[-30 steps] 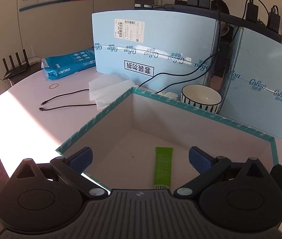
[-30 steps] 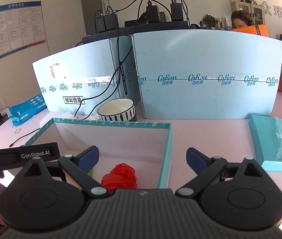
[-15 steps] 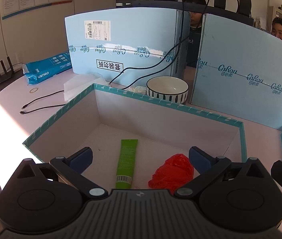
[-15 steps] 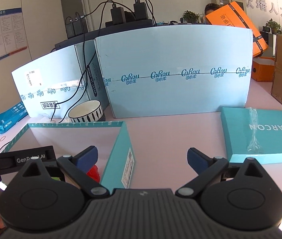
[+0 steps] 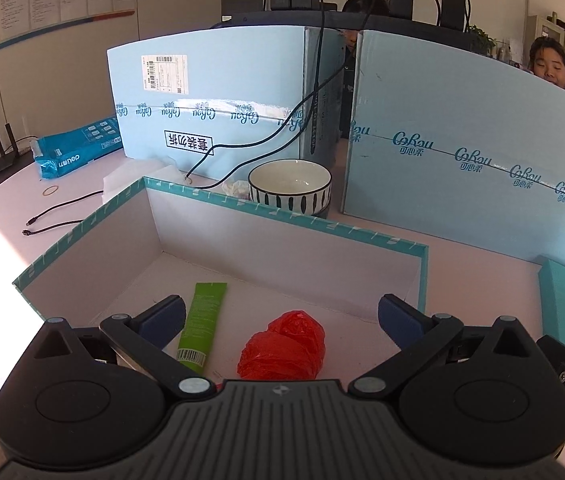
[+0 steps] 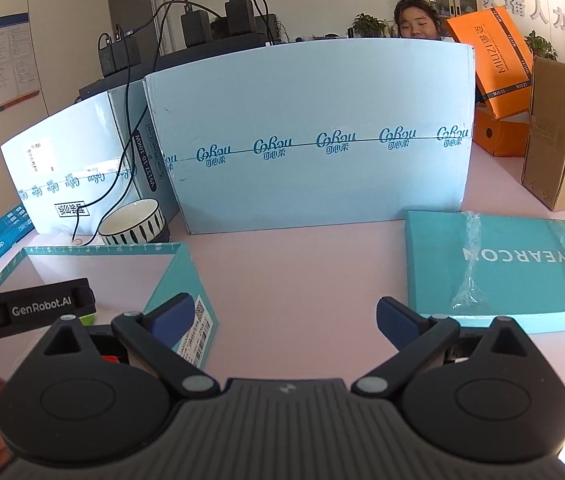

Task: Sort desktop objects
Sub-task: 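Withdraw both grippers up and away from the white box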

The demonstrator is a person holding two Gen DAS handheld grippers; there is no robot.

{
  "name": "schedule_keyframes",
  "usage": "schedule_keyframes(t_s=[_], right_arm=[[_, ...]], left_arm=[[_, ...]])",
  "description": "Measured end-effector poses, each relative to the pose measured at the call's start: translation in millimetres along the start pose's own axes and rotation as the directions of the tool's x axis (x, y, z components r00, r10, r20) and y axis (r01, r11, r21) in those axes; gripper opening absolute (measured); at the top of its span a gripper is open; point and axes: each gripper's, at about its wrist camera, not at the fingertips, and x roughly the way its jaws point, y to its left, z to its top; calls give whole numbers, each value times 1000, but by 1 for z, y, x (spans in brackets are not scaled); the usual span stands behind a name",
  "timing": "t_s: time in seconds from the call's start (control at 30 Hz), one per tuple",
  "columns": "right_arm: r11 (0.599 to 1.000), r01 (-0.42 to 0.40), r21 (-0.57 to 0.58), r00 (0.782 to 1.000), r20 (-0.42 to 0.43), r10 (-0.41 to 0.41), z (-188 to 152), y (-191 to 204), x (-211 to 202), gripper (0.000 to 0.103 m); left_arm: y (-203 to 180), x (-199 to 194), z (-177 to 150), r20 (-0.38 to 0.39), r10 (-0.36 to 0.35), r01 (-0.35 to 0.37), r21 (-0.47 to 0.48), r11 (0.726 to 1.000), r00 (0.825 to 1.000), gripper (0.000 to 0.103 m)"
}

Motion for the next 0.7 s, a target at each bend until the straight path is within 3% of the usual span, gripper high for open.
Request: schedule_keyframes(t_s=[0.27,0.7], right_arm=[[999,30,16,1000,-9,-29,1,-32,0,100],[984,150,100,989,-21,-149,-5,-99,-12,101]], left_arm=[[-36,-4,-8,1,-30,30,27,999,1000,103],[-106,-12,-25,-7,-119,119,125,985,993,103]])
